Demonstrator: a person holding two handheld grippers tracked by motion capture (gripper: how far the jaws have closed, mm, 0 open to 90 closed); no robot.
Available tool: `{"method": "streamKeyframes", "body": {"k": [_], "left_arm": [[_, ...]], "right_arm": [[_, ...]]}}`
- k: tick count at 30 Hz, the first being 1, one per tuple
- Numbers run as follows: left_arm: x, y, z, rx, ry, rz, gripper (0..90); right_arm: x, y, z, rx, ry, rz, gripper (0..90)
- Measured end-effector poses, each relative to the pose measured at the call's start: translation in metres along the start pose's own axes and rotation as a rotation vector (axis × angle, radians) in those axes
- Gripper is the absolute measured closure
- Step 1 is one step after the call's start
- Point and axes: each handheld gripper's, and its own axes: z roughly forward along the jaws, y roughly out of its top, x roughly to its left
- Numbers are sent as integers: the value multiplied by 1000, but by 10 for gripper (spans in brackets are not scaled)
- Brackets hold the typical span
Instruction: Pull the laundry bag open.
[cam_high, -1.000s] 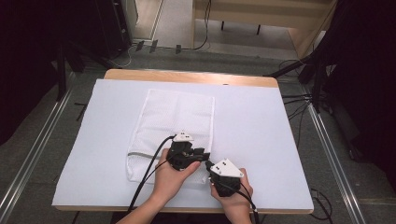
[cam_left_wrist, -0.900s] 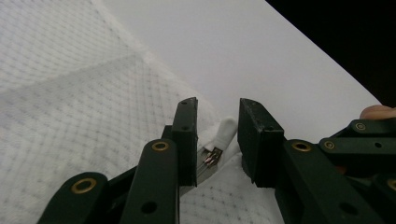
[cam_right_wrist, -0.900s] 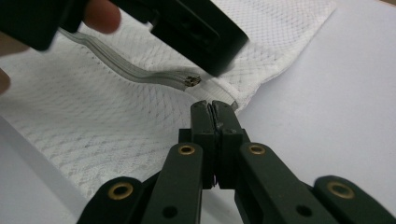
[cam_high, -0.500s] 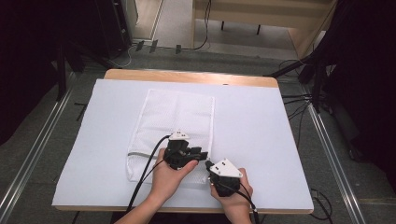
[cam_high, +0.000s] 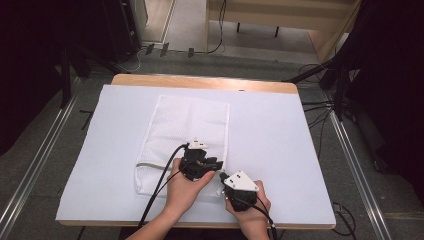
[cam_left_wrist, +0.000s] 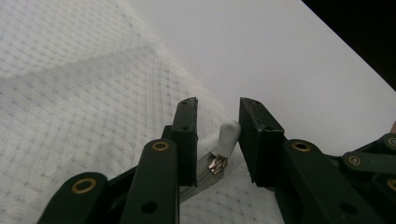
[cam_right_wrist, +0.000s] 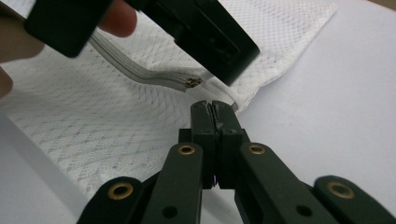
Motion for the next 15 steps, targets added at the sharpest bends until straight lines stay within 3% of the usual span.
{"method": "streamKeyframes", "body": {"k": [8, 15], "left_arm": [[9, -4, -6, 16, -56, -15, 813], [15, -6, -4, 12, -93, -47, 820]], "right_arm": [[-2, 0, 0, 0, -7, 12, 900], [-1, 0, 0, -2, -10, 2, 900]]}}
